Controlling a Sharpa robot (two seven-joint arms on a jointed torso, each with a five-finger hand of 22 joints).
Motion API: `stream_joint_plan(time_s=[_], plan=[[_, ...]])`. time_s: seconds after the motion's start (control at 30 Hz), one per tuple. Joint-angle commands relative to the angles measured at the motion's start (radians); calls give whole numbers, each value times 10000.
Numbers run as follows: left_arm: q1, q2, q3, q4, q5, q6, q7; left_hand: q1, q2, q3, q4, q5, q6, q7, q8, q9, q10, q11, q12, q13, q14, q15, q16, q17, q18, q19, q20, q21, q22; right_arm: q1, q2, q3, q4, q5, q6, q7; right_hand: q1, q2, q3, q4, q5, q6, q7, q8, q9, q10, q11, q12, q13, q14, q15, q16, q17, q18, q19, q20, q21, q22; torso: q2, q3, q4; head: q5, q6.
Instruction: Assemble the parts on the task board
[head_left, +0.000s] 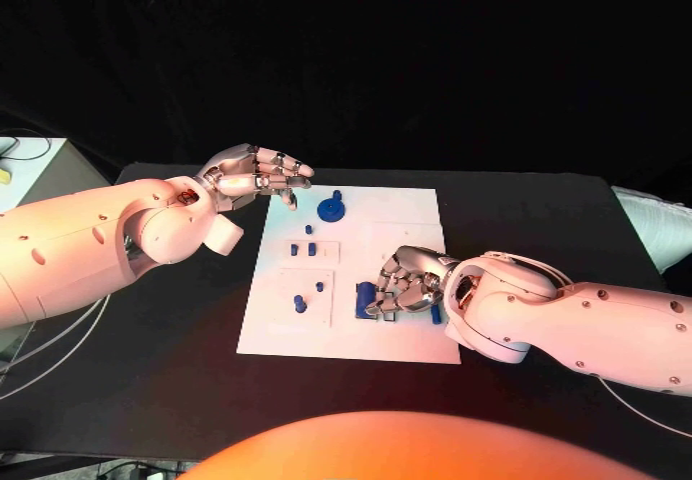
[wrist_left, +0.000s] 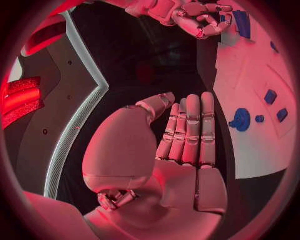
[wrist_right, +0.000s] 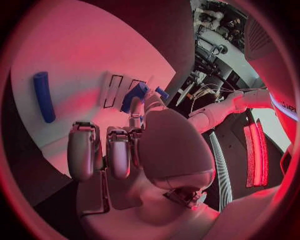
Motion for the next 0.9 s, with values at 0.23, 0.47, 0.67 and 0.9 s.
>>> stream_joint_plan(time_s=[0.23,0.47,0.67,0.9], plan=[[6,26,1,21,73,157,55,-1,107,24,-6,30,28,57,-60,-12,-28,5,-51,-13,-53,6,-48,-11,141,-87,-9,68,24,-57,188,2,-195,-779,-135,-582,434,148,629,15,-71,30,-105,5,1,1045,-141,62,2635,1025,-120,63,2634,-177,802,-104,105,2259,5,9,-5,15,2],[6,18,-3,14,73,157,50,-1,107,24,-6,30,28,57,-60,-12,-28,5,-51,-13,-53,6,-48,-11,141,-87,-9,68,24,-79,206,2,-266,-796,143,-563,414,157,715,26,-91,44,-107,7,4,1045,-145,62,2635,1025,-124,63,2634,-187,811,-109,162,2272,5,12,-10,26,2],[6,15,-8,9,73,175,34,8,107,27,-16,29,30,57,-59,-14,-28,4,-51,-13,-55,5,-51,-11,141,-91,-10,75,30,-84,188,2,-237,-581,834,-326,158,-283,778,41,-142,68,-71,7,18,1045,-117,62,2635,1025,-106,63,2634,-177,800,-102,99,2258,0,9,-13,39,2],[6,7,-16,3,73,178,22,28,109,35,-33,30,30,56,-59,-16,-27,2,-50,-12,-58,2,-54,-12,143,-94,-12,85,37,-87,159,1,-196,-458,1097,-214,-293,-621,662,56,-227,59,-2,4,40,1023,-57,18,2608,1025,-57,63,2634,-161,779,-67,-8,2233,1,9,-20,38,2]])
